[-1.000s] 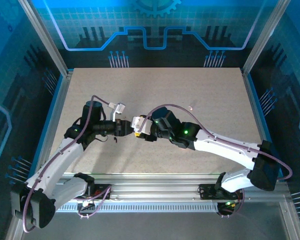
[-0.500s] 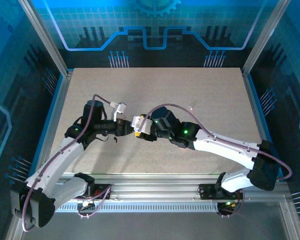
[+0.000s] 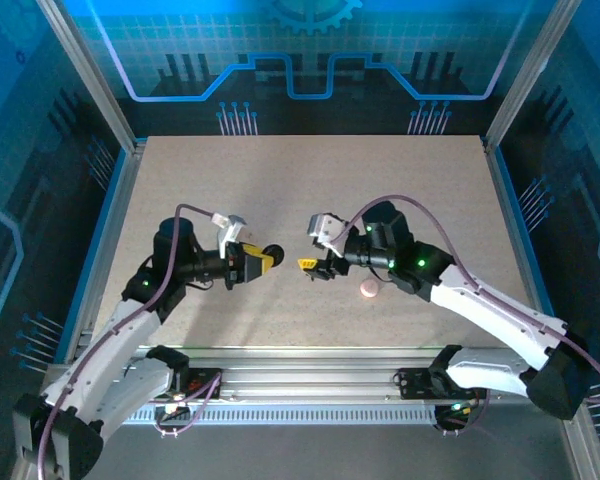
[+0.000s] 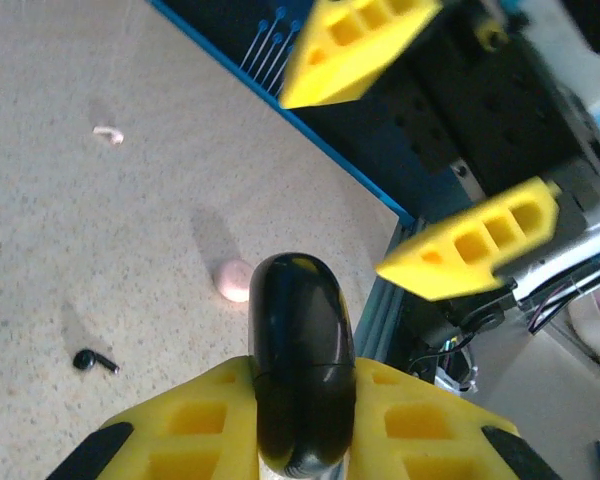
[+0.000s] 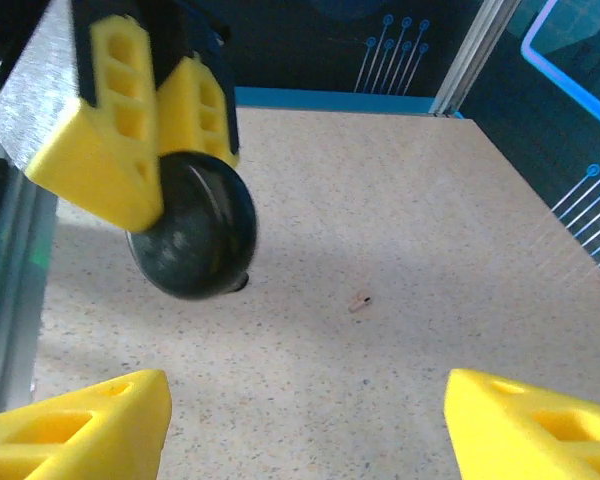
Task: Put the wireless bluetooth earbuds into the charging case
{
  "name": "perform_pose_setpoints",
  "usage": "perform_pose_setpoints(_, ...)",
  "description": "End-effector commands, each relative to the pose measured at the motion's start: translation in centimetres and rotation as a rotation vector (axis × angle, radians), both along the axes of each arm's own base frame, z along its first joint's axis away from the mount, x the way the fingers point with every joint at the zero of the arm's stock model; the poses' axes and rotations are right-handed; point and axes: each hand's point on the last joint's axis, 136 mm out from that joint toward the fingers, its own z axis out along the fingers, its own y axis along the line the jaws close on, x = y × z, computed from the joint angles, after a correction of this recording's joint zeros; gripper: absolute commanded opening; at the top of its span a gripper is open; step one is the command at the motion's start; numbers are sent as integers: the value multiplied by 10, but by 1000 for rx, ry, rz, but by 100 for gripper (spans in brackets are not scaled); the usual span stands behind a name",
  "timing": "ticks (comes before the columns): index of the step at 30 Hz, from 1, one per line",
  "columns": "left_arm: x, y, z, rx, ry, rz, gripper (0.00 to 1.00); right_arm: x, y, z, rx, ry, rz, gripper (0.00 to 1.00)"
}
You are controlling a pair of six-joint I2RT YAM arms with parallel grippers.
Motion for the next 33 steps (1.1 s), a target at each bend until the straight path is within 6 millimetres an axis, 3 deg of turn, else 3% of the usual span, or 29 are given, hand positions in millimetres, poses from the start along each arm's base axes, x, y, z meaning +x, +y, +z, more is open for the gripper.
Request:
perform_pose_setpoints(1, -13, -5, 14, -11, -193, -98, 16, -24, 6, 8, 84, 104, 149, 73)
perform_pose_setpoints(10, -24, -10, 20, -47, -267, -174, 16, -45, 23, 12, 73, 225, 343, 66)
perform_pose_setpoints(22, -36, -13, 26, -64, -331, -218, 15, -52, 40, 21, 81, 314, 492, 57)
perform_pose_setpoints(28, -38, -14, 29, -66, -350, -225, 15, -57, 46, 20, 69, 343, 539, 48)
perform_pose_setpoints(33, -39, -14, 30, -65, -354, -229, 15, -58, 47, 20, 65, 347, 552, 34)
